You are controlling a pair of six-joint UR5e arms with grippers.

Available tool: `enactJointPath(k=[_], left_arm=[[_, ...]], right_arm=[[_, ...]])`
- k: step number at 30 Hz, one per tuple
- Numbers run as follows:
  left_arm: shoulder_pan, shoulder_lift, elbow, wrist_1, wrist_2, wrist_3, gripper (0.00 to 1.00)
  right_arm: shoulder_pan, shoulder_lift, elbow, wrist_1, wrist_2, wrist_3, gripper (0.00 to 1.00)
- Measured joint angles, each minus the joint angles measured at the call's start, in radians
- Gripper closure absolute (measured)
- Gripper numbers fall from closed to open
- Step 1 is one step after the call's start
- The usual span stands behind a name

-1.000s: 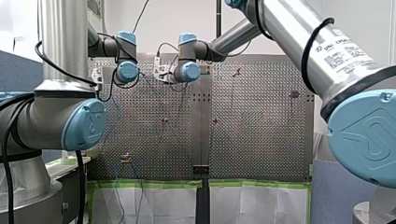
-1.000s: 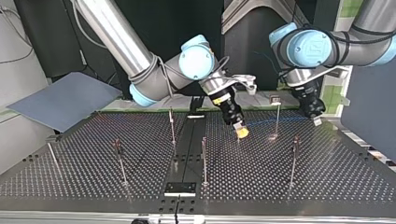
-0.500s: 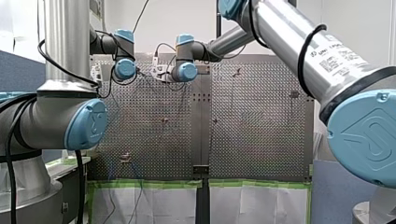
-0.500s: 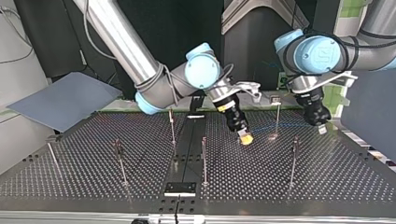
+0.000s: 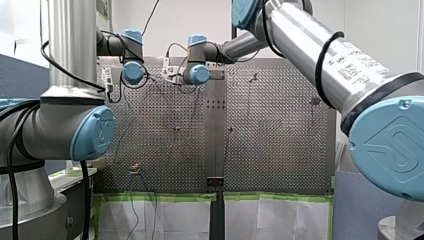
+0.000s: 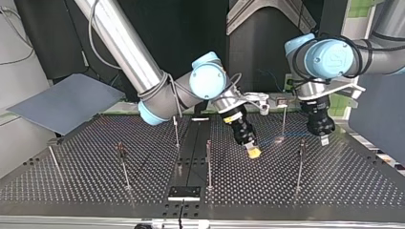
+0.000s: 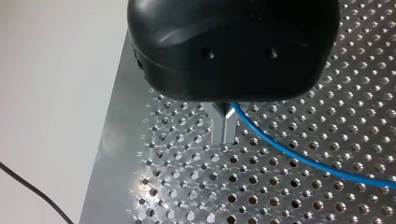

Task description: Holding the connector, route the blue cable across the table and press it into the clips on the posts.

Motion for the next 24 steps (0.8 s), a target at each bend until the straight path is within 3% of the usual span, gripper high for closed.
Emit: enactJointPath(k=[7,14,24], left_arm=[[0.013,-0.010,0.015,-0.006,0.008,-0.007,1.00],[0.017,-0.051,0.025,0.006,0.013,-0.001,1.00],[0.026,-0.057,0.029,0.043,0.033,-0.008,1.00]], right_arm=[[-0.003,0.002,-0.033,0.017,-0.001,0.006,1.00],[-0.004,0.004,-0.038,0.027,-0.003,0.007,1.00],[-0.007,0.009,-0.038,0.031,-0.011,0.011,1.00]])
